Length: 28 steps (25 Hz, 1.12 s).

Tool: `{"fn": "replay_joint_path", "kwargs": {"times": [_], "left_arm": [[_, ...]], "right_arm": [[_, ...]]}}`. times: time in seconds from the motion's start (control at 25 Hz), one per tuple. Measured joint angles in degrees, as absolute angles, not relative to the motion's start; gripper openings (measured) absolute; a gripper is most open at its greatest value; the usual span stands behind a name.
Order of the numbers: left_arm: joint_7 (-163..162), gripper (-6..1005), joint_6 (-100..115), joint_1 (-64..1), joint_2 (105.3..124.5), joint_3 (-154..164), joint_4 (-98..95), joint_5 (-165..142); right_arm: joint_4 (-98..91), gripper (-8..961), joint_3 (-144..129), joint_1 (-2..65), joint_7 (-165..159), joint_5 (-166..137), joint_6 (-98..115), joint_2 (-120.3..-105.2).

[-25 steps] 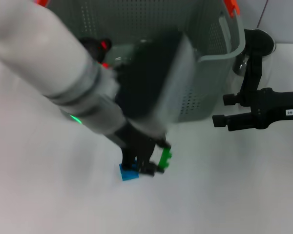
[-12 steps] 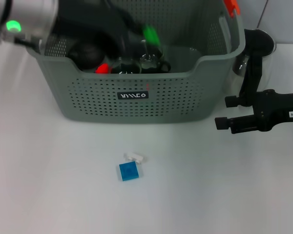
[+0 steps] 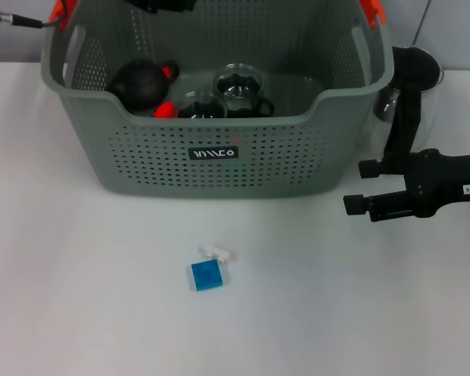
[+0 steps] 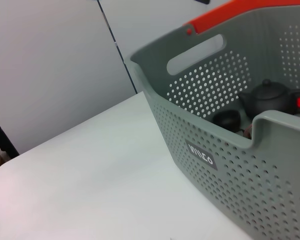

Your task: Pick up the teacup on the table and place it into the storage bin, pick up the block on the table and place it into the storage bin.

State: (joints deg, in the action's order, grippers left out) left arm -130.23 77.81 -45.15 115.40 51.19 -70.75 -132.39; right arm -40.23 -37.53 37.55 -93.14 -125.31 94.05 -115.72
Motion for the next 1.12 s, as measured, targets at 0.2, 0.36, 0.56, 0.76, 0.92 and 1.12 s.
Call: {"fn": "replay_joint_path", "kwargs": {"times": [0.2,0.36,0.56,0.76,0.92,1.12], "left_arm": [[-130.34,458,74.99,-45.20,115.73,51.70,-70.13,-133.68],[-130.35,539,74.75,-45.30,115.73,51.50,-70.37,-133.71],[-130.30,639,75.98,-44.47,115.99,51.44,-73.67,-133.50],[-121.72,867,88.31,-40.36,119.08,52.02,-86.05,-128.32],[-111.91,951,98.61,-33.33,124.17,55.85,-99.39,-125.67],[-108.19,952,100.91,-24.05,124.25,67.18,-108.90,-125.54]], "right_arm": [[-40.20,945,-37.53,37.46,-93.08,-125.32,94.20,-115.75],[-40.18,945,-37.53,37.44,-92.99,-125.31,94.28,-115.74],[-40.16,945,-37.53,37.42,-92.98,-125.37,94.31,-115.68],[-40.17,945,-37.33,37.33,-92.87,-125.38,94.16,-115.66],[-40.14,945,-37.12,37.33,-92.46,-125.21,93.71,-115.73],[-39.96,945,-36.94,37.15,-92.43,-124.67,93.33,-115.77]]}}
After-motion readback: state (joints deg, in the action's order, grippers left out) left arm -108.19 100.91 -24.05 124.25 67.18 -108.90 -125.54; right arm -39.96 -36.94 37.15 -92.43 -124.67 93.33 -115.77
